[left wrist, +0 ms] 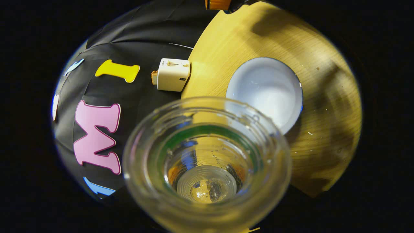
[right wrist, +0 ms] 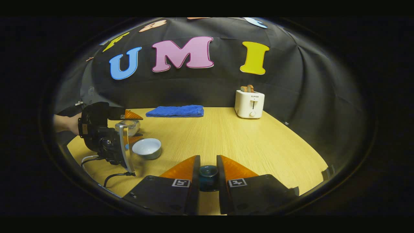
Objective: Open the teacup lid with one hand, grasp the water bottle and pour water into the teacup with the other hand; after pouring, place the water bottle on the coaster and then close the teacup lid.
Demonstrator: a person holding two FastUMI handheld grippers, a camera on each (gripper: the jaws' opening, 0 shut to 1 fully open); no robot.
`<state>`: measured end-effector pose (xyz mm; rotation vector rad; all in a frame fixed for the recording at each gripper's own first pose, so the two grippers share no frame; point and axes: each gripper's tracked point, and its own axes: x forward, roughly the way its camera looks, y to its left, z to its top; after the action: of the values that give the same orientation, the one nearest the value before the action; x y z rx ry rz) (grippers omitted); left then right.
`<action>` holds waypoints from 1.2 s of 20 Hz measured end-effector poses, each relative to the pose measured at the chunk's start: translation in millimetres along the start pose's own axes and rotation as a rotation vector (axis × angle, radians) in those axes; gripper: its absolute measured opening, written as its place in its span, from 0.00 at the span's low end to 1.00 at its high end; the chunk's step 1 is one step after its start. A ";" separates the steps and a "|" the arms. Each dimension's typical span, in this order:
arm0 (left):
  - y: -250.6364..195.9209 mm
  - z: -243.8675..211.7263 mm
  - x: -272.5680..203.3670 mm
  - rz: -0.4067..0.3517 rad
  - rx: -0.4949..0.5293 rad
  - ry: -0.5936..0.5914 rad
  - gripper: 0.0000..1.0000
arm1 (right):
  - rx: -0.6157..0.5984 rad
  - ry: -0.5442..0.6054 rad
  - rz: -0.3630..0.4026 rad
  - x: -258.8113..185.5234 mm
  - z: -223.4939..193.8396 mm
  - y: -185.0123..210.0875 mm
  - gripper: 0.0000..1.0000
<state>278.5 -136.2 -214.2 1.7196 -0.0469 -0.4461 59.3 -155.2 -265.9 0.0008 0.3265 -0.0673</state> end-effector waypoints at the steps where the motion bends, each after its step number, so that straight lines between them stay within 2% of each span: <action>1: 4.8 -1.7 -3.0 0.011 -0.020 0.010 0.79 | 0.005 0.006 0.001 -0.6 -1.9 0.6 0.28; 3: 10.5 -6.0 -14.7 0.020 -0.124 0.024 0.79 | 0.001 0.011 0.002 -0.7 0.5 2.2 0.28; 5: 20.5 -6.9 -28.3 0.038 -0.294 0.029 0.79 | -0.013 0.009 0.010 -0.7 6.5 6.2 0.28; 8: 35.5 -9.0 -51.3 0.056 -0.633 0.018 0.79 | -0.035 0.004 0.039 -0.2 21.5 17.7 0.28; 10: 35.9 -12.6 -65.2 0.028 -0.876 0.006 0.79 | -0.067 -0.003 0.057 1.9 29.5 26.6 0.28; 11: 35.4 -13.0 -65.4 0.009 -0.970 0.006 0.79 | -0.080 -0.006 0.065 2.7 32.9 31.7 0.28; 12: 32.1 -16.6 -62.2 -0.005 -1.044 0.012 0.79 | -0.085 -0.007 0.074 4.0 34.6 36.5 0.23; 13: 28.1 -19.2 -59.4 -0.014 -1.102 0.025 0.79 | -0.085 -0.005 0.081 6.8 35.4 42.9 0.28; 14: 23.2 -21.6 -58.4 -0.018 -1.153 0.039 0.79 | -0.083 -0.003 0.088 8.6 35.3 47.9 0.23; 15: 17.6 -25.4 -59.6 -0.019 -1.202 0.047 0.80 | -0.081 0.002 0.096 9.9 34.7 54.1 0.28; 16: 12.8 -29.0 -62.2 -0.026 -1.249 0.051 0.79 | -0.084 0.006 0.102 10.3 34.0 59.0 0.23; 17: 6.3 -34.6 -67.2 -0.034 -1.295 0.062 0.79 | -0.089 0.010 0.108 11.2 33.5 63.3 0.28; 19: 2.6 -49.1 -71.9 -0.028 -1.382 0.071 0.79 | -0.100 0.012 0.119 11.7 33.0 70.4 0.28; 20: 2.1 -55.3 -70.6 -0.035 -1.408 0.070 0.80 | -0.105 0.011 0.121 11.9 33.4 72.4 0.23; 21: 3.7 -58.7 -69.6 -0.036 -1.421 0.061 0.78 | -0.106 0.010 0.123 13.1 33.2 74.6 0.23; 22: 4.3 -62.4 -67.1 -0.036 -1.423 0.062 0.80 | -0.103 0.011 0.123 14.2 32.6 76.4 0.28; 24: 7.3 -68.4 -60.9 -0.016 -1.421 0.072 0.80 | -0.093 0.020 0.121 15.4 29.4 79.7 0.28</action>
<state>245.7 -56.6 -182.1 0.3324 0.2783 -0.2847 88.5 -77.1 -243.8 -0.0709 0.3491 0.0683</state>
